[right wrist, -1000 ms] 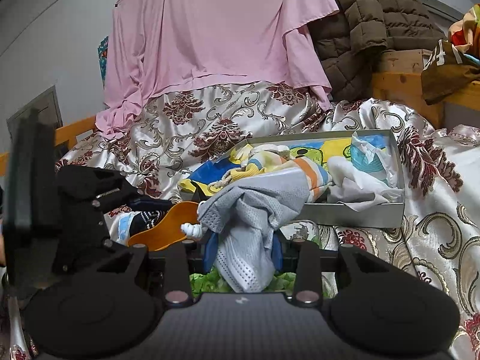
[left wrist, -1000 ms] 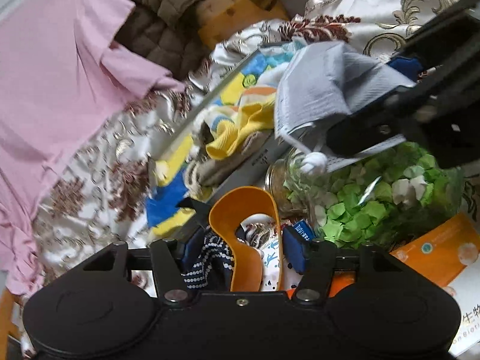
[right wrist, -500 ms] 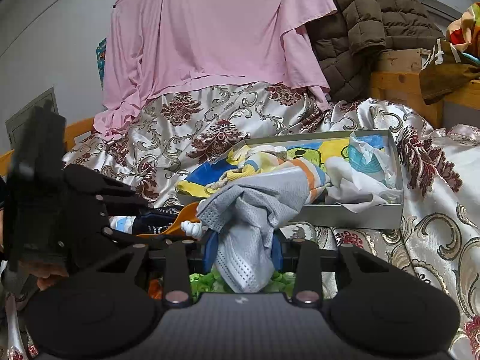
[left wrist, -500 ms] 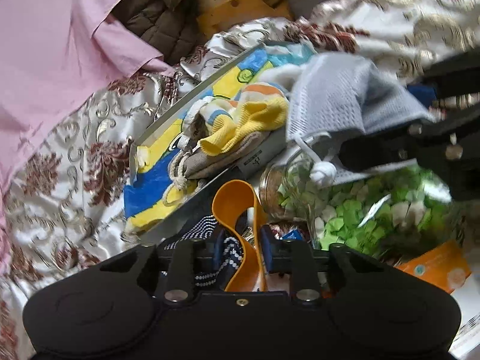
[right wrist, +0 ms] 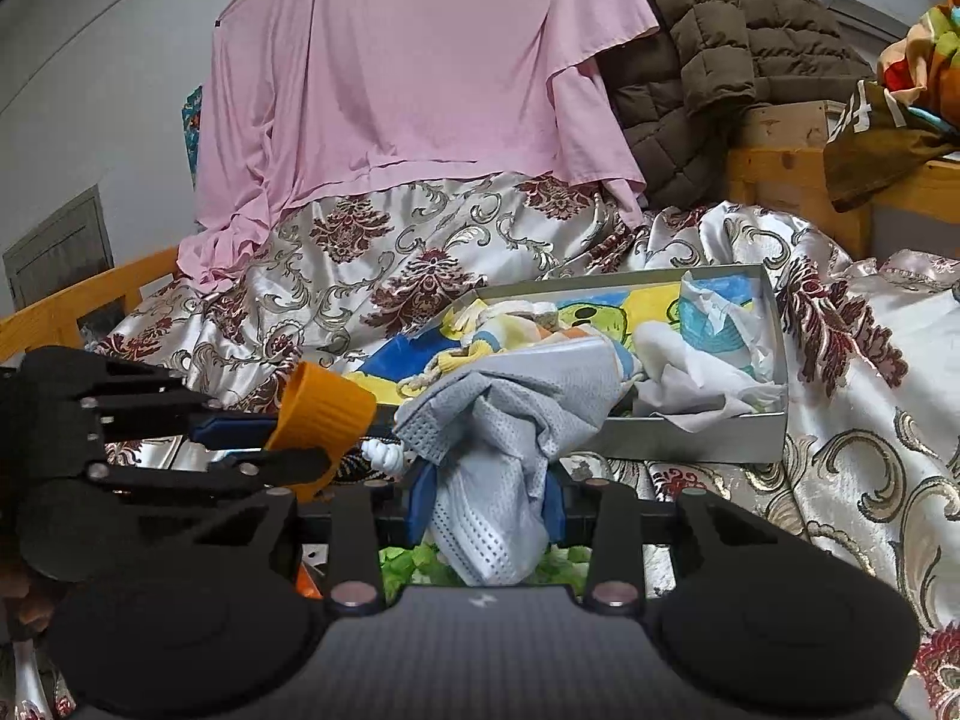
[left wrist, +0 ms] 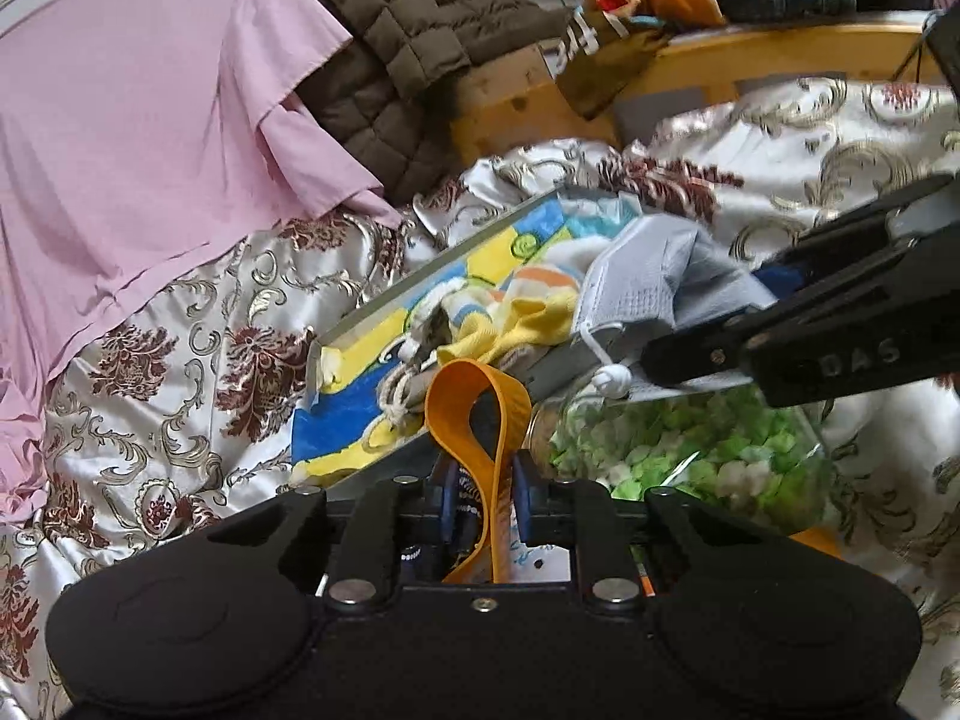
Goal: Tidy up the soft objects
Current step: 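Carry the orange cup with the left tool while the right tool carries the mask to the tray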
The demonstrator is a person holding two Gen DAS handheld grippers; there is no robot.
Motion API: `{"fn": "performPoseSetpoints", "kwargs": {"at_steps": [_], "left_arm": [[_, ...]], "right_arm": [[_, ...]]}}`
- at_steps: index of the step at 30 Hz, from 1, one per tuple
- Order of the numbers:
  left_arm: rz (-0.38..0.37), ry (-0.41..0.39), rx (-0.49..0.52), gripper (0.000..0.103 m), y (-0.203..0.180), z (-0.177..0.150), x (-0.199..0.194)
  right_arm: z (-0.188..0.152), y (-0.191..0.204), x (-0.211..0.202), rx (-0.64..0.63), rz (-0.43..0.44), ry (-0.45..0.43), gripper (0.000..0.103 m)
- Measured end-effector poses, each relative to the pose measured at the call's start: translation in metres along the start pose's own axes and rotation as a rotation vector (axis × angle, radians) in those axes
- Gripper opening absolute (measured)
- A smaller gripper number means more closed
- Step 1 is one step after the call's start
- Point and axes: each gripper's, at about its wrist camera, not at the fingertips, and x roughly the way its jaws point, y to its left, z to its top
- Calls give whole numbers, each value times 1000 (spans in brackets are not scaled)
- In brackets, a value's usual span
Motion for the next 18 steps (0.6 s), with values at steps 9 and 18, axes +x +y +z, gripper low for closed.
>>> {"fn": "performPoseSetpoints", "kwargs": {"at_steps": [9,18], "left_arm": [[25,-57,-198,18,24,32,4],[80,-127,-321,18,57,95,63]], "right_arm": [[26,-17,10,34,-30,-73,40],[74,-60,60,84,-48,-55,41]]}}
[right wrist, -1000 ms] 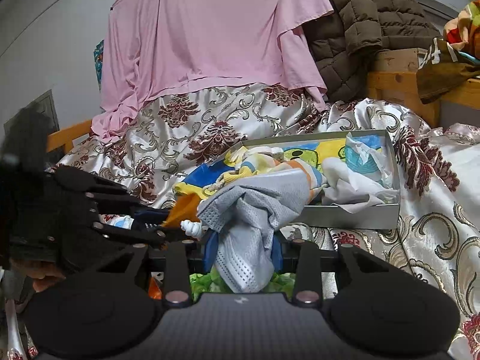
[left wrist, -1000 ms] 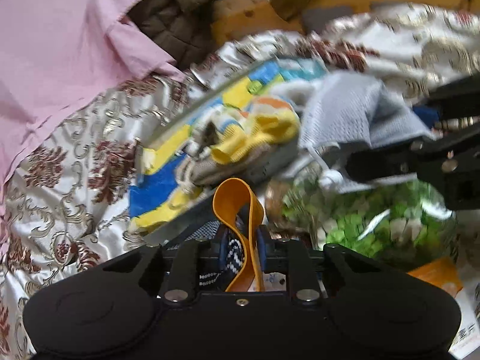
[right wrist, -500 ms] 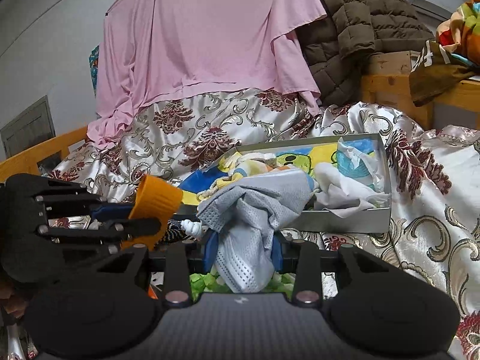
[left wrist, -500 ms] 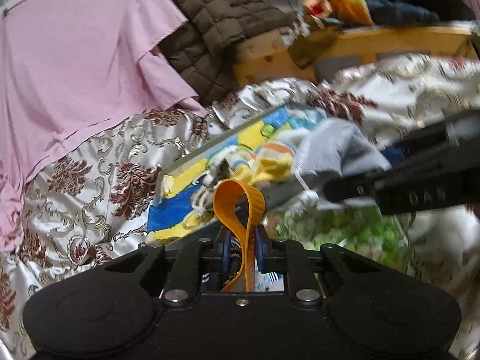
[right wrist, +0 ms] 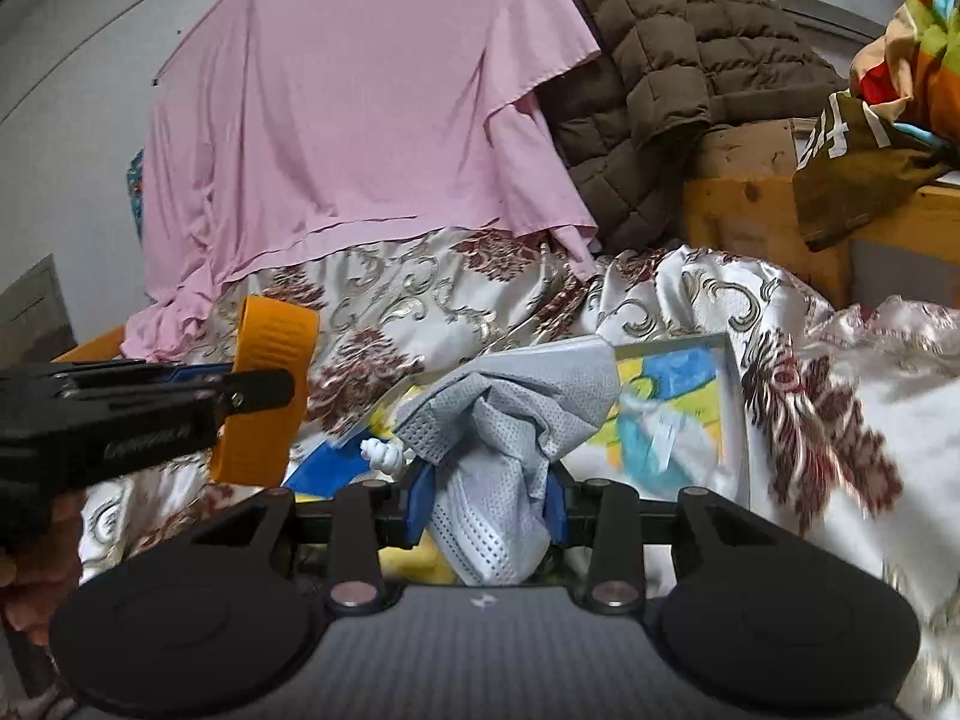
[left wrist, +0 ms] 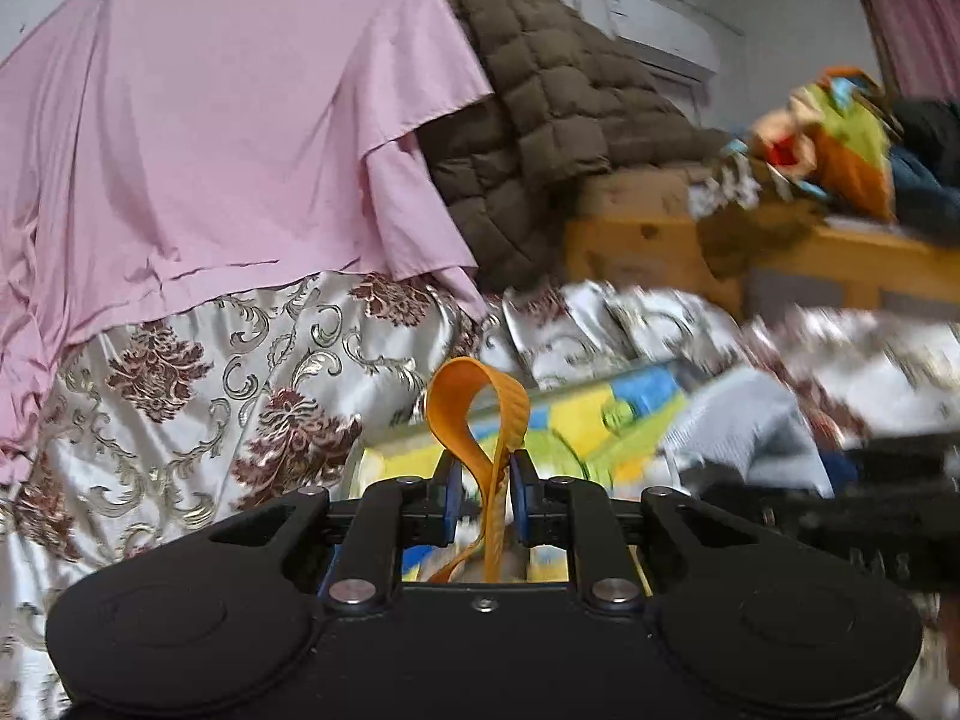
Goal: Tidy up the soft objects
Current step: 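Carry the orange cup with the left tool while the right tool carries the mask to the tray, then open both tools to release the cup and mask onto the tray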
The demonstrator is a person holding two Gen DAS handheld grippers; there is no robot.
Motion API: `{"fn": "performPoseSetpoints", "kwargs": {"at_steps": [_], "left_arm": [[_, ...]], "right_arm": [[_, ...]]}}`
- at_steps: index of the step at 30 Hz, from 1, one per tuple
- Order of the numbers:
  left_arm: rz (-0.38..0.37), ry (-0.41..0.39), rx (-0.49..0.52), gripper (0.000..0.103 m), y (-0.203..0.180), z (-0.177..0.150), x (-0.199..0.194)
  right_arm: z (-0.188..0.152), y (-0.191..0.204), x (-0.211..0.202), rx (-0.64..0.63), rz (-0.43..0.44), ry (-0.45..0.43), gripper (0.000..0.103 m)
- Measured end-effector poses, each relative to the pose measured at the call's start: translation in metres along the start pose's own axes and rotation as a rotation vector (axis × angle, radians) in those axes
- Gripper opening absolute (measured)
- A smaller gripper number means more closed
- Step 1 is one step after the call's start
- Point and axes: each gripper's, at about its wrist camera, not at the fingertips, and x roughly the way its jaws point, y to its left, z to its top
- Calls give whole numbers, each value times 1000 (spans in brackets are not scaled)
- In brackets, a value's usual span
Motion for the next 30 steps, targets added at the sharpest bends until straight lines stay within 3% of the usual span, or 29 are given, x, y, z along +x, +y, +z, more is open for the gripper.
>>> {"fn": "performPoseSetpoints", "kwargs": {"at_steps": [4,10,16,20,25,29,30], "left_arm": [[-19,24,-70,18,-1,16,39],[-55,86,-94,18,-4,23,82],[-65,154,-141,19,-4,17,106],[-54,202,-114,20,-10,11,117],[-33,208,-81,29,-18,4,117],[-20,207,-102,38,-14,3,112],[-12,202,-111,44,-13,4,109]], "right_arm": [[10,-13,24,41,-9,2,42],[9,-33,51,100,-24,50,43],[4,-40,64,120,-41,91,45],[2,-43,67,135,-50,107,51],[4,-43,65,130,-48,122,54],[7,-42,61,132,-34,120,69],[8,-42,60,131,-34,121,72]]}}
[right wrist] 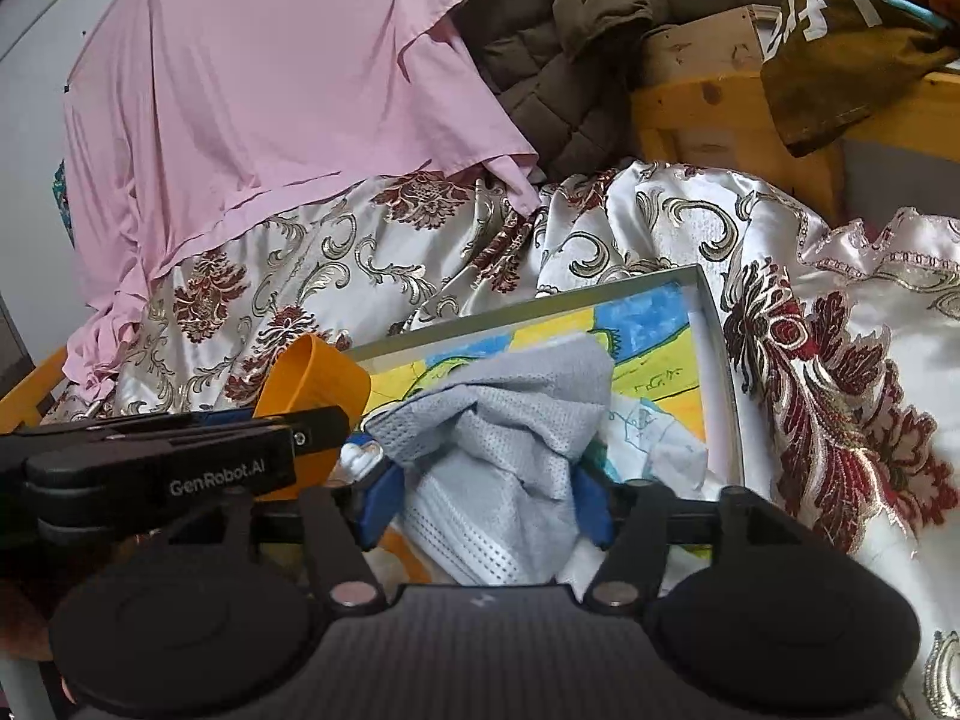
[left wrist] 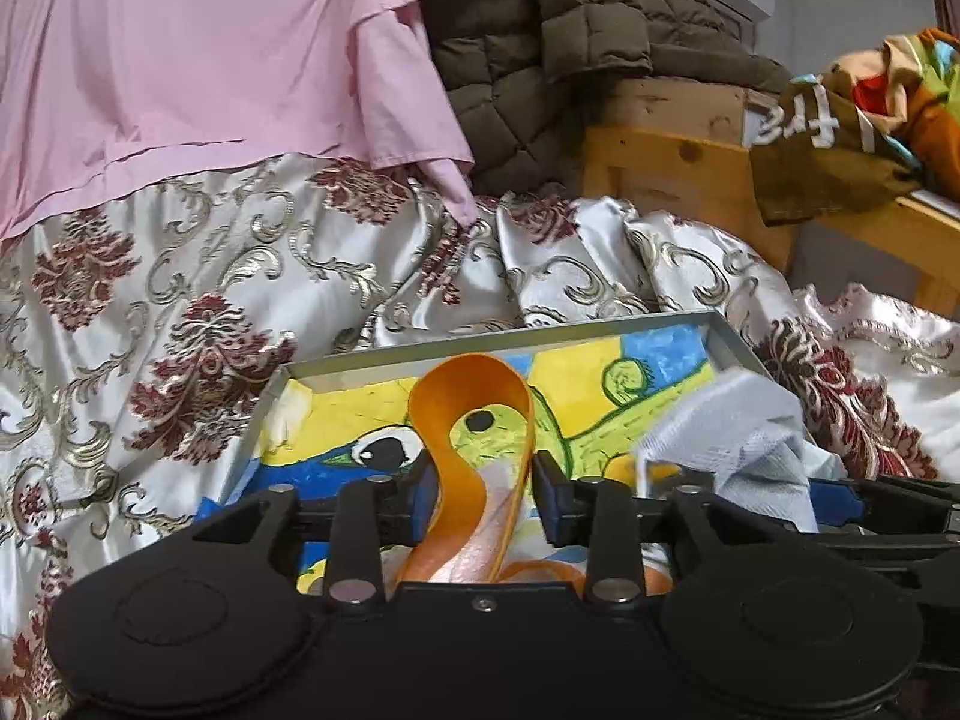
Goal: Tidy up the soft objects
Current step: 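Open both tools to release the cup and mask onto the tray, then move both open tools back over the remaining pile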
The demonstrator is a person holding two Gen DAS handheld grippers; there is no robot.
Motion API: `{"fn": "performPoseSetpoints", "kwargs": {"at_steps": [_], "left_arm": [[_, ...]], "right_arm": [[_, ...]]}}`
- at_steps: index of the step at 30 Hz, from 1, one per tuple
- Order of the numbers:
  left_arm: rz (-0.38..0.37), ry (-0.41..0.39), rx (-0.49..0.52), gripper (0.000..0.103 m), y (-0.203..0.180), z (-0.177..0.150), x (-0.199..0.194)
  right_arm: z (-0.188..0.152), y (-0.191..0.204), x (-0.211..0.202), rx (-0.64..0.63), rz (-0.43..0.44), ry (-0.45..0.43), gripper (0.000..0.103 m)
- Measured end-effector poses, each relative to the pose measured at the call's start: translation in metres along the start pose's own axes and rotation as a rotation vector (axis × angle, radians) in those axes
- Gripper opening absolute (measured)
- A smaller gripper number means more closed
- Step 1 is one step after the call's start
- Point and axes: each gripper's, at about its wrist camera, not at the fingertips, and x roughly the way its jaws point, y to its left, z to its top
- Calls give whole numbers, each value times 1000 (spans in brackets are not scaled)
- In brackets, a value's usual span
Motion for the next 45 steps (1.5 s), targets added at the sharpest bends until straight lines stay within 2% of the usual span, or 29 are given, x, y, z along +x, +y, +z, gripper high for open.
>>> {"fn": "performPoseSetpoints", "kwargs": {"at_steps": [3,10,12,16,18,24,30,40,45], "left_arm": [[19,-19,-40,60,8,0,-9],[35,-34,-159,62,26,-8,-32],[42,-56,-186,68,29,-13,-45],[60,-96,-190,73,31,-21,-75],[69,-118,-186,80,32,-25,-93],[84,-165,-206,95,35,-41,-145],[83,-160,-235,100,39,-64,-189],[81,-155,-244,102,28,-113,-248],[74,-156,-259,102,22,-139,-272]], "right_arm": [[1,0,-7,3,17,-2,78],[2,6,-37,-6,16,-45,88],[2,9,-49,-14,24,-66,92],[-5,17,-74,-24,24,-109,97],[-9,21,-87,-33,27,-132,102],[-24,34,-129,-38,27,-209,103],[-41,46,-164,-44,16,-245,103],[-84,69,-204,-98,-10,-182,103],[-102,87,-225,-122,9,-172,103]]}}
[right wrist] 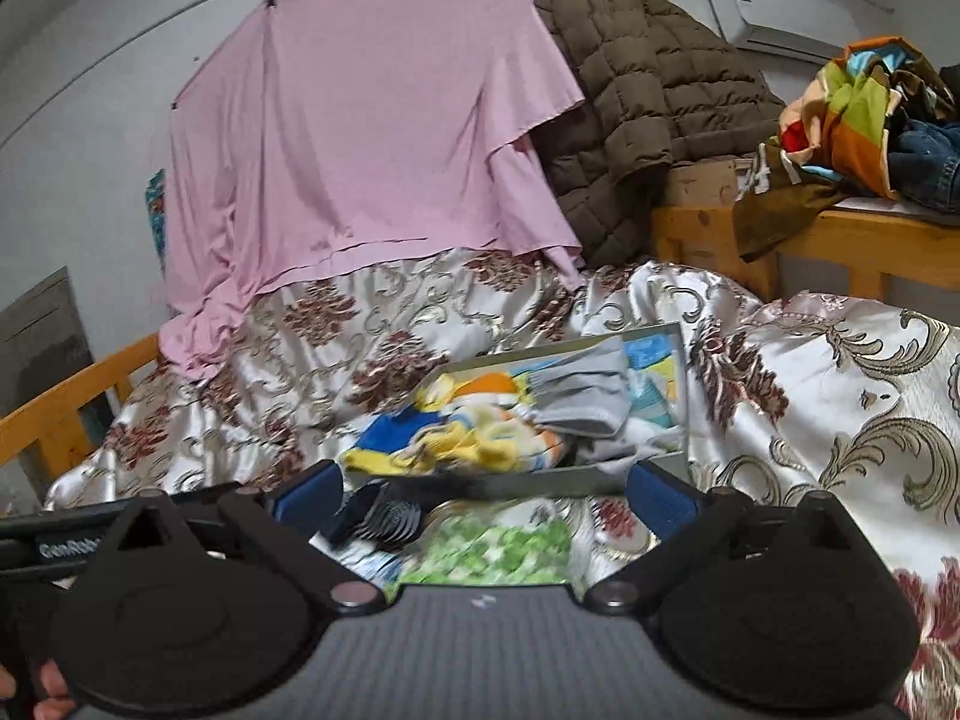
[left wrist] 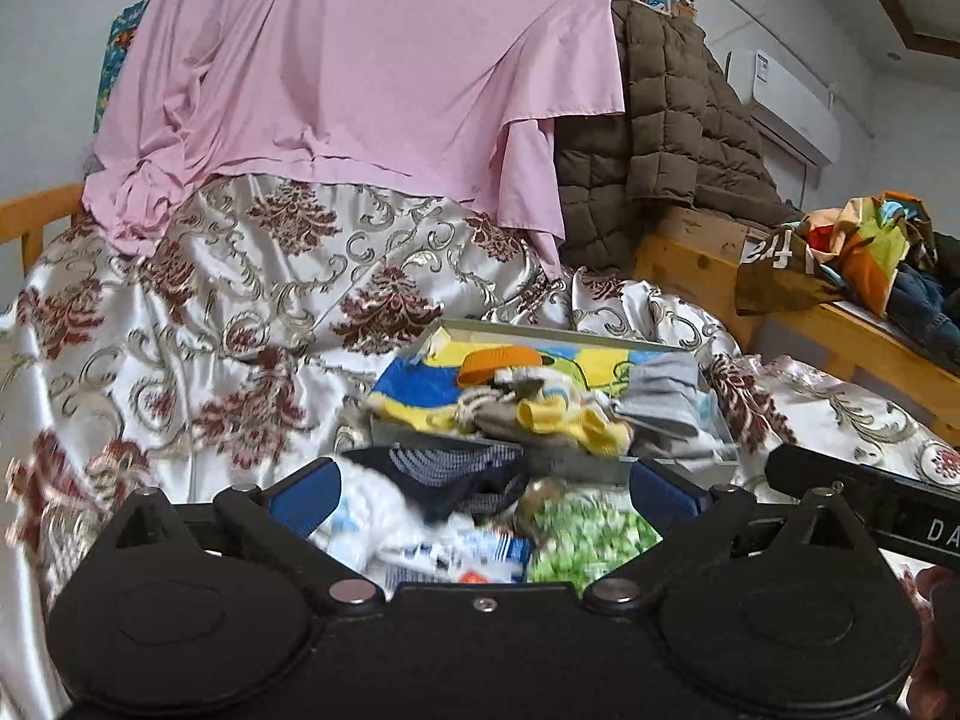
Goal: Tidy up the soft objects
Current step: 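Move both open tools back over the remaining pile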
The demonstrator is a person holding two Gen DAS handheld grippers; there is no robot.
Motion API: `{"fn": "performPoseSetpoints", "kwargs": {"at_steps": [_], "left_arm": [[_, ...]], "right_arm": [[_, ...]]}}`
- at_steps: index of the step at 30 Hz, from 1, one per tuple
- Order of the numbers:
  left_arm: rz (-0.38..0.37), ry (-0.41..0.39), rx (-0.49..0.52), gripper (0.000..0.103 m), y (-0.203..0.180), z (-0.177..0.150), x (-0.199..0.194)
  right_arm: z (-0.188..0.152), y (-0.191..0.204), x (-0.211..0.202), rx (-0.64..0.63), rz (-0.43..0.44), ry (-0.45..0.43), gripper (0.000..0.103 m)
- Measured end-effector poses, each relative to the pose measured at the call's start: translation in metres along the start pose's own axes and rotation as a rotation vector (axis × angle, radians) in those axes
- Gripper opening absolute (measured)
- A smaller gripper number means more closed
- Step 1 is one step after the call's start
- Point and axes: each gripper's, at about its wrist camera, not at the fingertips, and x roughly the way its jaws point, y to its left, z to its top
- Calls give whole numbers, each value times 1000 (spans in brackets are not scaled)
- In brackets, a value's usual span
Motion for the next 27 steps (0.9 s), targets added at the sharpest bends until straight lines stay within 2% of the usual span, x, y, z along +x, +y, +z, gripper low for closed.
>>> {"fn": "performPoseSetpoints", "kwargs": {"at_steps": [11,15,21,27], "left_arm": [[44,24,-5,102,31,-41,-38],[64,33,-15,102,45,-51,-48],[143,28,-14,102,65,-62,-59],[181,61,-44,102,82,-73,-59]], "right_arm": [[-32,34,-27,2,-3,40,103],[-40,45,-22,-27,-4,77,103],[-49,50,-10,-36,-1,131,103],[-56,55,-1,-61,15,172,103]]}}
